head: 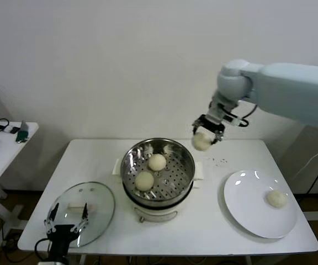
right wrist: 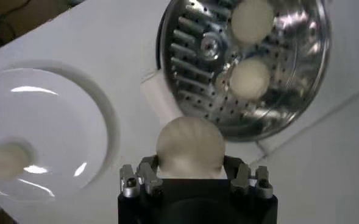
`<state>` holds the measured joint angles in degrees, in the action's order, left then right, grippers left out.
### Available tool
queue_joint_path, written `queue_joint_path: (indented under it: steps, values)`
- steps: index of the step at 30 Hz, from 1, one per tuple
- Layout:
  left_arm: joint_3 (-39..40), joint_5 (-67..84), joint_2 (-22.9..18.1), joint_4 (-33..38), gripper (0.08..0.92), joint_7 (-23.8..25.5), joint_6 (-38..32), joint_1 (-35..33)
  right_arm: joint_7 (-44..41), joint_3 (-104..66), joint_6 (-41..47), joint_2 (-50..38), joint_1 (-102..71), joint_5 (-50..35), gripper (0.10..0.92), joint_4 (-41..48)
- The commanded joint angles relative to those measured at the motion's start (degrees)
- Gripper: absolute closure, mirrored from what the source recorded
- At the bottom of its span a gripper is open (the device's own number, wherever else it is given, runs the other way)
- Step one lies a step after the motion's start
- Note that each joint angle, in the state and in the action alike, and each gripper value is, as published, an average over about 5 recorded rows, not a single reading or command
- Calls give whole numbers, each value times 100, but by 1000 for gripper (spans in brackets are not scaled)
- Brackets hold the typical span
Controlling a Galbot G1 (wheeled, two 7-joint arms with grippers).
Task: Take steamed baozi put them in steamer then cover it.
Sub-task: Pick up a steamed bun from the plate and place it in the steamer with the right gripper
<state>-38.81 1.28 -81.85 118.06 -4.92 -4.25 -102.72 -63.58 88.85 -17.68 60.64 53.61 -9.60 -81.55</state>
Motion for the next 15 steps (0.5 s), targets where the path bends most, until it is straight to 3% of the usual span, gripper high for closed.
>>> queue_joint_path:
  steps: [1,15]
  values:
    - [28,79,26,-80,177,-2,-8,0,-203,-368,-732,1549,-402,333,330,11]
    - [-54,274,51,-126,177,-1,7,4,-431,-126,-1042,1949,-1186,792,330,21]
